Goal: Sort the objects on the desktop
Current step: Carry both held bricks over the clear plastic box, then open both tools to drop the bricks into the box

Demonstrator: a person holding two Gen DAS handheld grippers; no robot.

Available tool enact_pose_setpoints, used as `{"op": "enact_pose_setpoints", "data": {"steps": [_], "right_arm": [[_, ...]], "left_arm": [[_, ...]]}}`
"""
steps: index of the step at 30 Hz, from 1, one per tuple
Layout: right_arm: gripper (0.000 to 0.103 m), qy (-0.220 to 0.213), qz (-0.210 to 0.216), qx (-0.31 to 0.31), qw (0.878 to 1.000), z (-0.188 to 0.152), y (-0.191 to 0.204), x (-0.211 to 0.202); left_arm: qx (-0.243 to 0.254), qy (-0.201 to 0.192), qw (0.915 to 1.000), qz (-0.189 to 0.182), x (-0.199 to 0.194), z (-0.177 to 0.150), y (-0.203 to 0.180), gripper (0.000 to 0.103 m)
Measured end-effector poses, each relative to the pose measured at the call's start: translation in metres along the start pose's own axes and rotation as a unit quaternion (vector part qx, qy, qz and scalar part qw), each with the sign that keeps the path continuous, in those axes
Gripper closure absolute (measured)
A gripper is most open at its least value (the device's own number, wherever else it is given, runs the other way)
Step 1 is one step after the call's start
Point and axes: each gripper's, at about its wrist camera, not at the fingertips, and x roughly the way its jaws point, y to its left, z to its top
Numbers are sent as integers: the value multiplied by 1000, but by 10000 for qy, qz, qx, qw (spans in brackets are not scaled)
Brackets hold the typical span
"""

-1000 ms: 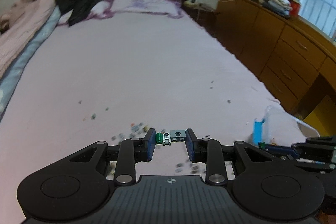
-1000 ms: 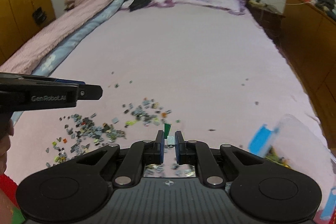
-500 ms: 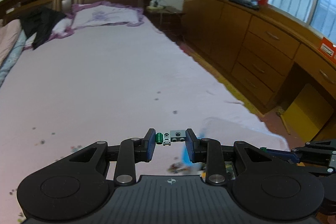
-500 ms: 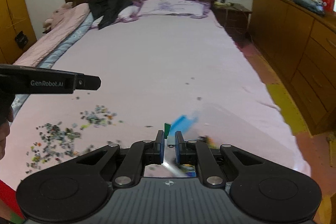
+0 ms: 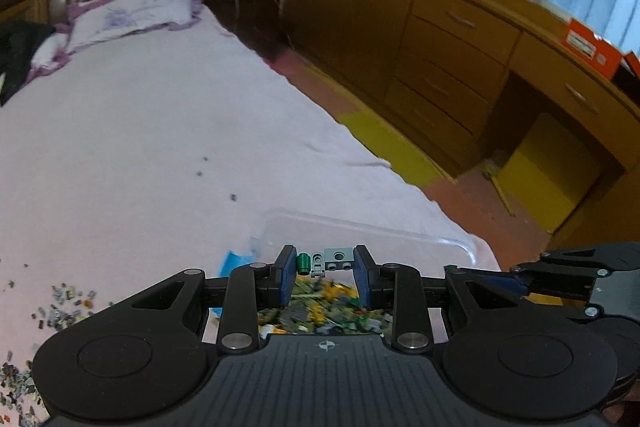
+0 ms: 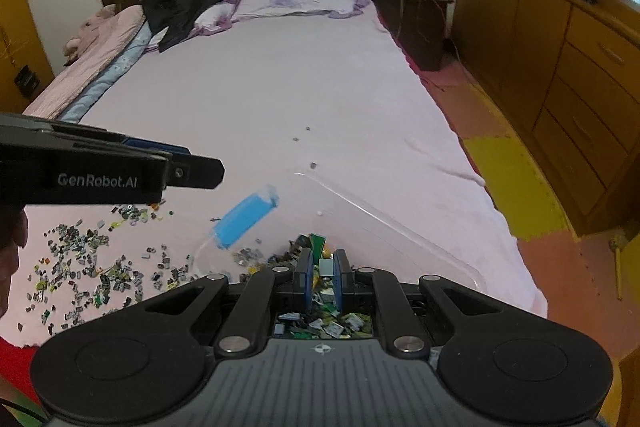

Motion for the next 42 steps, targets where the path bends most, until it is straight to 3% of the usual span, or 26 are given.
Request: {"op": "enact_pose_setpoints", "data": {"steps": [8, 19, 23, 27, 34, 42], "right_arm": [[91, 216, -71, 444, 9988, -5, -13, 20], [81, 163, -144, 450, 9988, 4, -10, 20], [61, 201, -116, 507, 9984, 4, -8, 17], [47, 283, -130, 516, 9982, 4, -6, 15], [41, 448, -179, 580, 9971, -2, -7, 14], [34, 543, -201, 632, 9963, -15, -10, 10]], "left_arm": [[114, 194, 9997, -114, 9, 3, -10, 71], [29, 168, 9997, -170, 4, 7, -5, 68], [-25, 286, 9994, -200, 2, 5, -5, 44], [-92, 325, 9994, -94, -2, 3, -5, 30], [-200, 446, 9988, 34, -5, -2, -6, 21], [-138, 661, 9977, 77, -6, -8, -15, 3]]}}
